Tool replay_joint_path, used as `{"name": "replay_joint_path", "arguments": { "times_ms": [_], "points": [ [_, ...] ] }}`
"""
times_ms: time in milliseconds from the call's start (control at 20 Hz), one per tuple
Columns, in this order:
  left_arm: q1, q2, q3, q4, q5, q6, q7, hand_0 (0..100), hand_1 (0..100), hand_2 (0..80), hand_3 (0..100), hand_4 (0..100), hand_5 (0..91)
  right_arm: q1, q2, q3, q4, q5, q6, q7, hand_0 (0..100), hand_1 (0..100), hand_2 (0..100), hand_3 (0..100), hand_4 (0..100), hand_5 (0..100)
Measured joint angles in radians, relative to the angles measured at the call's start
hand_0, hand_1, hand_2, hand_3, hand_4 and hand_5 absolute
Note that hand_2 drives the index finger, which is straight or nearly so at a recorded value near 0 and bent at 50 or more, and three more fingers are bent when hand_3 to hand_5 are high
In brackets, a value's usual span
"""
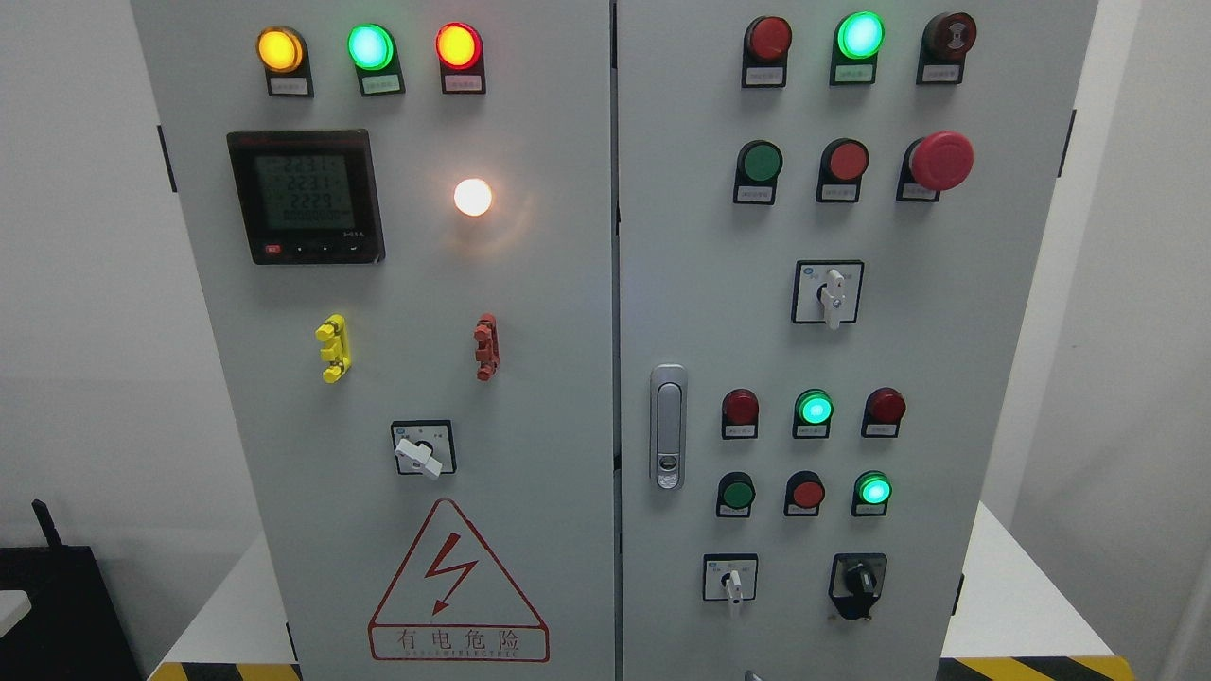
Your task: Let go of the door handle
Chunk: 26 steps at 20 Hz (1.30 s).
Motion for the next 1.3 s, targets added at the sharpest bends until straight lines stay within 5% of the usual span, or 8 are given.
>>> {"name": "replay_joint_path", "arguments": {
  "times_ms": [550, 800, 900, 950, 1050, 1300],
  "points": [
    [0.0, 0.0, 0.0, 0.0, 0.0, 0.0, 0.0, 12, 39, 0.0, 0, 0, 0.0, -0.005, 0.0, -0.002, -0.001, 0.01, 0.001, -0.002, 50, 8, 0, 12, 8, 4],
    [0.0, 0.0, 0.0, 0.0, 0.0, 0.0, 0.0, 12, 39, 0.0, 0, 0, 0.0, -0.027, 0.005, -0.002, -0.005, 0.134, -0.019, -0.047, 45, 25, 0, 37, 37, 29],
    [0.0, 0.0, 0.0, 0.0, 0.0, 0.0, 0.0, 12, 39, 0.0, 0, 0, 0.0, -0.046, 0.015, -0.002, -0.007, 0.234, -0.024, -0.083, 44, 32, 0, 59, 57, 55],
    [0.0, 0.0, 0.0, 0.0, 0.0, 0.0, 0.0, 12, 39, 0.0, 0, 0, 0.0, -0.056, 0.021, -0.002, -0.008, 0.29, -0.025, -0.097, 43, 32, 0, 61, 59, 58],
    [0.0, 0.0, 0.0, 0.0, 0.0, 0.0, 0.0, 12, 39, 0.0, 0, 0, 0.0, -0.079, 0.036, -0.002, -0.009, 0.406, -0.025, -0.115, 40, 37, 0, 80, 75, 82],
    [0.0, 0.0, 0.0, 0.0, 0.0, 0.0, 0.0, 12, 39, 0.0, 0, 0, 0.0, -0.128, 0.07, 0.007, -0.009, 0.66, 0.061, -0.197, 36, 43, 0, 97, 92, 98]
  ]
}}
